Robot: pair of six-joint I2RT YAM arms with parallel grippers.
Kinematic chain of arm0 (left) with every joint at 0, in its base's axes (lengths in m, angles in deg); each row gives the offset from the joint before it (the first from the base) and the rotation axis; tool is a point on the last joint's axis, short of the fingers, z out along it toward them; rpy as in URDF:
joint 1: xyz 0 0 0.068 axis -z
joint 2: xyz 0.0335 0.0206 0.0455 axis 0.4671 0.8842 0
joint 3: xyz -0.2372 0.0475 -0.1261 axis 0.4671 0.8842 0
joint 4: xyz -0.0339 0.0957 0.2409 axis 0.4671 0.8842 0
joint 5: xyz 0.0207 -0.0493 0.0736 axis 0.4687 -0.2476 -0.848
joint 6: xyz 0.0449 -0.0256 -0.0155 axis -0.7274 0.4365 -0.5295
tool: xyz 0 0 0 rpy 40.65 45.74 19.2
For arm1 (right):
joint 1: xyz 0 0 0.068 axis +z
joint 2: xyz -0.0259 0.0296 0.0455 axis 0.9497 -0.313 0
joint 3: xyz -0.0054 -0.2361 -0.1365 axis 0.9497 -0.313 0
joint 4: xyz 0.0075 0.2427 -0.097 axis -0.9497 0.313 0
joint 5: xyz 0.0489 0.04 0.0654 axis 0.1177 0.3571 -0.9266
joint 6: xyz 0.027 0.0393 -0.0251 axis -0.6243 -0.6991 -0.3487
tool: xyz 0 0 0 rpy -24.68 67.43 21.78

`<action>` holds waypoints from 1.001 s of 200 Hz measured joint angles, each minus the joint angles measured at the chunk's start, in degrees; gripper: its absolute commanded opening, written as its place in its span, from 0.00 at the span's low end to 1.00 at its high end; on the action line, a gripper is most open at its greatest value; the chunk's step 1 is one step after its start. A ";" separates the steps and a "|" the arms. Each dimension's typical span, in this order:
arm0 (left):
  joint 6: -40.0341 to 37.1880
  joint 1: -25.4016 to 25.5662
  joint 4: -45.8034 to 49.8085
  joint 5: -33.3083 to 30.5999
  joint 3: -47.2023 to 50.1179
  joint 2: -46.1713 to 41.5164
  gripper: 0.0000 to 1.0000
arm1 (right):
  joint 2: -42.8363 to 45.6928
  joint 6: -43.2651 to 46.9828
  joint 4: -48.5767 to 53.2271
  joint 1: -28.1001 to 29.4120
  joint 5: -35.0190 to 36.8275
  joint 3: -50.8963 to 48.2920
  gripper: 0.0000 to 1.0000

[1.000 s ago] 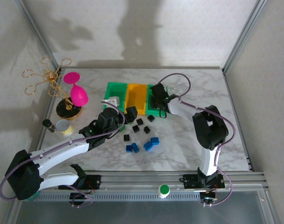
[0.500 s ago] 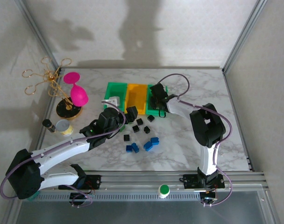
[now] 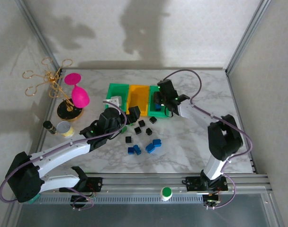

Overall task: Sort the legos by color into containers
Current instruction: Place the lego in the container, then pick up the lego from the bottom-center of the table.

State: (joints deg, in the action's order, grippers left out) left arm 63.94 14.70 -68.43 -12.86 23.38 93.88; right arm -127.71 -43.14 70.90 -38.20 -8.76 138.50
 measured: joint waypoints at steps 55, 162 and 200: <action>1.03 0.28 1.73 2.97 2.43 -5.68 0.99 | 10.51 -1.62 6.12 4.76 0.24 -10.21 0.54; 4.59 4.46 6.21 4.46 9.53 -12.57 0.99 | 18.45 -13.16 14.43 18.12 -1.53 -24.74 0.68; 5.05 4.68 6.84 4.35 9.66 -12.81 0.99 | 16.20 -15.67 13.84 21.20 -1.40 -25.00 0.71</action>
State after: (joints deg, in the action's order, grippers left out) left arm 68.99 19.38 -61.59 -8.51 33.04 81.08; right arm -111.52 -58.81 84.73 -17.00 -10.15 113.50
